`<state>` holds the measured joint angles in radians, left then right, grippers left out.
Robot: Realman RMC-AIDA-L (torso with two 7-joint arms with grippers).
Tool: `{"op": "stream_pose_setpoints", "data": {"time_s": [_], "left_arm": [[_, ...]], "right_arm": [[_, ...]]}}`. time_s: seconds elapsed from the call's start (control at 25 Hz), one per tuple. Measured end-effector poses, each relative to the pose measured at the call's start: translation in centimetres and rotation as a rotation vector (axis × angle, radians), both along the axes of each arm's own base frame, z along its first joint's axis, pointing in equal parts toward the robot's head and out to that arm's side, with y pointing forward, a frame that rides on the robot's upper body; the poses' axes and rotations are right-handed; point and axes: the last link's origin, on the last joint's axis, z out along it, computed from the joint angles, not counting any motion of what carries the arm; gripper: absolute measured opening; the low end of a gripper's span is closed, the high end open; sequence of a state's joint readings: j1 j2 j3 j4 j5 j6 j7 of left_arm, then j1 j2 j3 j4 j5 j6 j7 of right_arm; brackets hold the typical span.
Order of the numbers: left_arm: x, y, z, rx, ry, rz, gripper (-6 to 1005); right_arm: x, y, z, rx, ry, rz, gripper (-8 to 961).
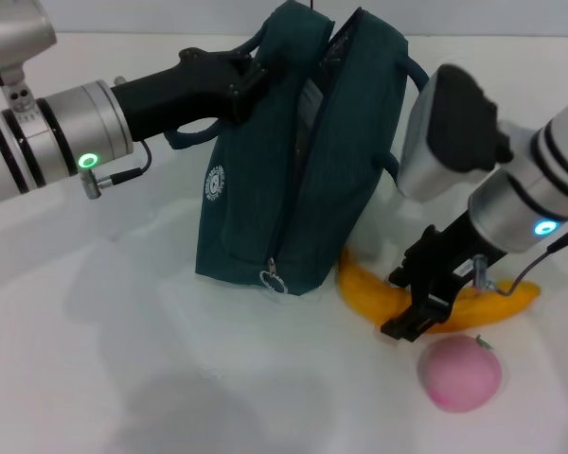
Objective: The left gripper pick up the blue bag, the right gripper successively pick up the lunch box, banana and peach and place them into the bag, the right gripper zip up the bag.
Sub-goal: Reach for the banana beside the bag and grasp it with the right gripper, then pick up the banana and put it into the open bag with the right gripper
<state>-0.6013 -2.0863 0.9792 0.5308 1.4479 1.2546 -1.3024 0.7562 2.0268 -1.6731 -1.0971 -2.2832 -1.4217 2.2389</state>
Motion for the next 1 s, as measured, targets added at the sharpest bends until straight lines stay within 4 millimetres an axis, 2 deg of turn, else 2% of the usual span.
{"op": "stream_pose_setpoints", "data": {"time_s": [0.28, 0.68, 0.88, 1.0], "left_arm": [[-0.1, -0.1, -0.1, -0.001, -0.002, 0.004, 36], [-0.6, -0.4, 0.0, 0.003, -0.005, 0.012, 36], [-1.0, -0.7, 0.1, 0.021, -0.007, 0.014, 36], [-1.1, -0.8, 0.2, 0.028, -0.008, 0.012, 36]], "right_arm": [[-0.1, -0.2, -0.7, -0.005, -0.008, 0.01, 542], [0.1, -0.1, -0.4, 0.012, 0.011, -0.002, 504], [0.6, 0.3, 1.8, 0.054, 0.115, -0.054, 472], [1.7, 0.6, 4.8, 0.092, 0.25, -0.109, 458]]}}
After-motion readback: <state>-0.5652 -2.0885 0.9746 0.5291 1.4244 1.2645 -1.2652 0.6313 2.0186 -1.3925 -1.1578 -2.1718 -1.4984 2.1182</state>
